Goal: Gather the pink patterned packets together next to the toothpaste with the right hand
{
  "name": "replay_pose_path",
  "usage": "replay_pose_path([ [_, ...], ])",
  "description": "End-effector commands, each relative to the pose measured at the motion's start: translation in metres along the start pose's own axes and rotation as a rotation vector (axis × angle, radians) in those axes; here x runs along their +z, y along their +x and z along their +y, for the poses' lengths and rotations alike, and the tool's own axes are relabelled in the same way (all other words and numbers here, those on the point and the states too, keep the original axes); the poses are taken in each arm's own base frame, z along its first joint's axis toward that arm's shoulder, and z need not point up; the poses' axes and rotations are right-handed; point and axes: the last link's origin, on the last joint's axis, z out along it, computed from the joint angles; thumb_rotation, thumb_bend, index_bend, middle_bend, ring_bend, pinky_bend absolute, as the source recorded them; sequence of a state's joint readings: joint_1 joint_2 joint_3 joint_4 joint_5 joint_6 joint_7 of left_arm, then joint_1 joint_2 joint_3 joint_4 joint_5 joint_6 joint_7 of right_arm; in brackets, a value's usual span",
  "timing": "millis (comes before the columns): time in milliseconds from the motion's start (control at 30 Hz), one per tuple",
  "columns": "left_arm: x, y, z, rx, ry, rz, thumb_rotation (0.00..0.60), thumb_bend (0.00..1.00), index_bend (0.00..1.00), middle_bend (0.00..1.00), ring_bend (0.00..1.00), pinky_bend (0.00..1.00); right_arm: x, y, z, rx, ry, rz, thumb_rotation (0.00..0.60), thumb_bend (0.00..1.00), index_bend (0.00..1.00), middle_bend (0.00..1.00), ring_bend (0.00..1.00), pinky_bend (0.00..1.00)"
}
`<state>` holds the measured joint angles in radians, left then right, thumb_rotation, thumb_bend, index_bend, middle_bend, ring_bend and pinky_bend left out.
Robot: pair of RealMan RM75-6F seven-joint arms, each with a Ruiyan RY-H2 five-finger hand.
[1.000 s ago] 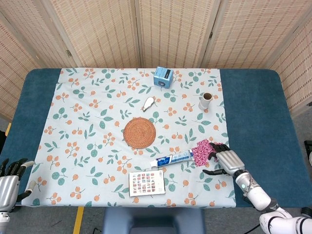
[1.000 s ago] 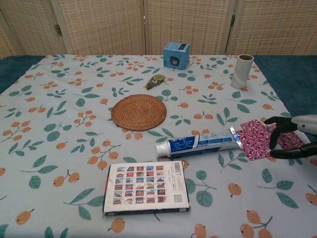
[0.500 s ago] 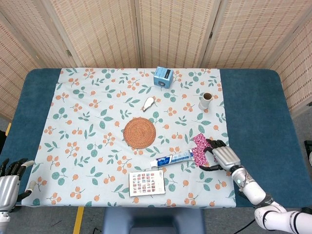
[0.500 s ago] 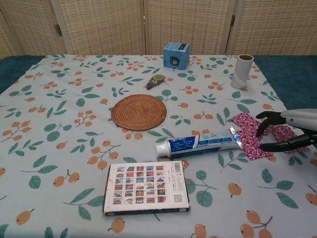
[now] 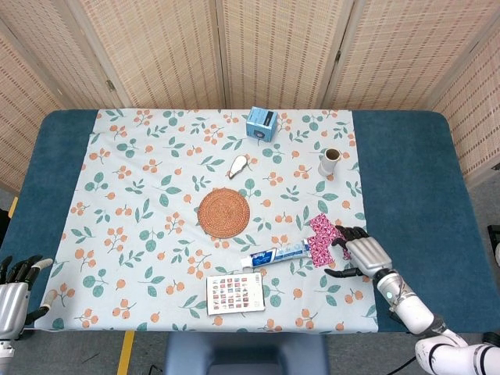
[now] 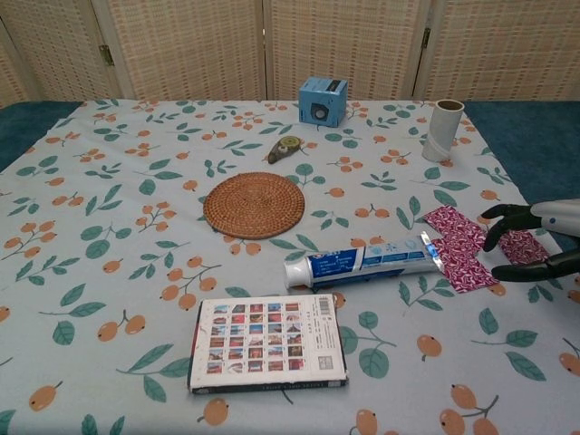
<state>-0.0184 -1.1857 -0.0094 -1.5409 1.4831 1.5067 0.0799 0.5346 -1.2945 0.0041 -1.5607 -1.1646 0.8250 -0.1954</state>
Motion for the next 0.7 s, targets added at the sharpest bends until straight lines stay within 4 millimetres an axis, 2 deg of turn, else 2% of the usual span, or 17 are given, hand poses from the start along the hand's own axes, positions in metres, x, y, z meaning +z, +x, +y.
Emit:
replay_pose_path([
  [33, 0.0, 0.0, 0.0, 0.001, -0.001, -0.001, 0.6, 0.43, 0.25, 0.2, 0.2, 0.0, 0.004, -0.001, 0.0, 0.001, -0.002, -0.008, 0.145, 0.22, 0.24, 0.05, 0.0, 0.0],
  [200, 0.0, 0.0, 0.0, 0.001, 0.003, -0.003, 0.6, 0.43, 0.25, 0.2, 0.2, 0.0, 0.012, -0.001, -0.002, -0.004, 0.002, -0.016, 0.144, 0.22, 0.24, 0.05, 0.0, 0.0],
  [700, 0.0, -0.001, -0.001, 0.002, 0.005, -0.007, 0.6, 0.43, 0.25, 0.2, 0.2, 0.0, 0.03, 0.012, -0.009, -0.02, 0.006, 0.01, 0.146, 0.22, 0.24, 0.05, 0.0, 0.0],
])
